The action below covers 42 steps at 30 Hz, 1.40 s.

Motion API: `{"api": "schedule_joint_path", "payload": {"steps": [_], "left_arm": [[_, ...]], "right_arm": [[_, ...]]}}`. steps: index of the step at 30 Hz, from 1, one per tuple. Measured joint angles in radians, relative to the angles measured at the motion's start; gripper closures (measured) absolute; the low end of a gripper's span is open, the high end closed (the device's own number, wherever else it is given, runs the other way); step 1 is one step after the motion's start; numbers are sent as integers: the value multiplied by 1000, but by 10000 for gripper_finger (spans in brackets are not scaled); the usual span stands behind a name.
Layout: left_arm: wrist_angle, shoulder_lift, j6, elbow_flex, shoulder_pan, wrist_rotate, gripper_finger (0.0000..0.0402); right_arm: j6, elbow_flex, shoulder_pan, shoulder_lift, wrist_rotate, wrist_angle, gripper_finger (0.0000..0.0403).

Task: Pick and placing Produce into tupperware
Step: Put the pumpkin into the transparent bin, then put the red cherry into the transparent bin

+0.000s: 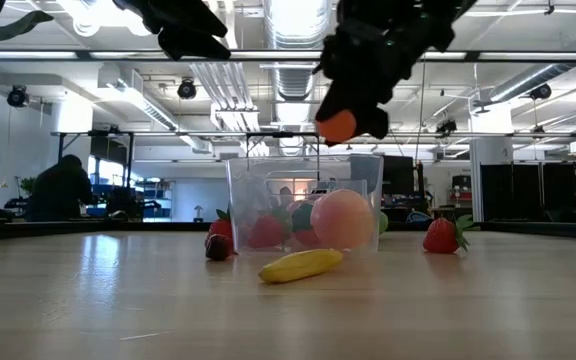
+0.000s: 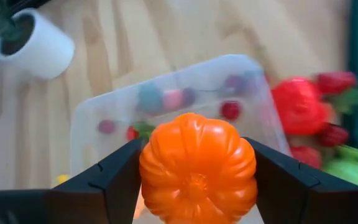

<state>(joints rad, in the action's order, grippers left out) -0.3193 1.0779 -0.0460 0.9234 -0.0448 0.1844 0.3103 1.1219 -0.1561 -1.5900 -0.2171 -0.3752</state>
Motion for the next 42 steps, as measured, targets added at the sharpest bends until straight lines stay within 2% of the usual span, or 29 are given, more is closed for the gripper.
{"api": "schedule_joint_path", "payload": {"steps": [5,11,14,19,23,26,29,34,42], "left_arm": [[-6,0,0,0,0,0,118],[-15,0,0,0,0,0,118],[-17,0,0,0,0,0,118],[-17,0,0,0,0,0,118],[-20,0,0,-1,0,0,118],[-21,0,0,-1,0,0,118],[-21,0,0,-1,0,0,118],[-20,0,0,-1,0,0,118],[-19,0,0,-1,0,0,118]], "right_arm": [[-1,94,11,-91,-4,-143,139],[7,104,16,-74,-12,-145,117],[2,103,15,-32,62,-173,104],[-56,90,2,58,307,-355,84],[-101,5,-58,110,327,-462,83],[9,-103,-130,126,318,-468,91],[230,-186,-221,129,300,-458,103],[539,-231,-313,130,268,-446,114],[598,-228,-319,105,243,-386,115]]}}
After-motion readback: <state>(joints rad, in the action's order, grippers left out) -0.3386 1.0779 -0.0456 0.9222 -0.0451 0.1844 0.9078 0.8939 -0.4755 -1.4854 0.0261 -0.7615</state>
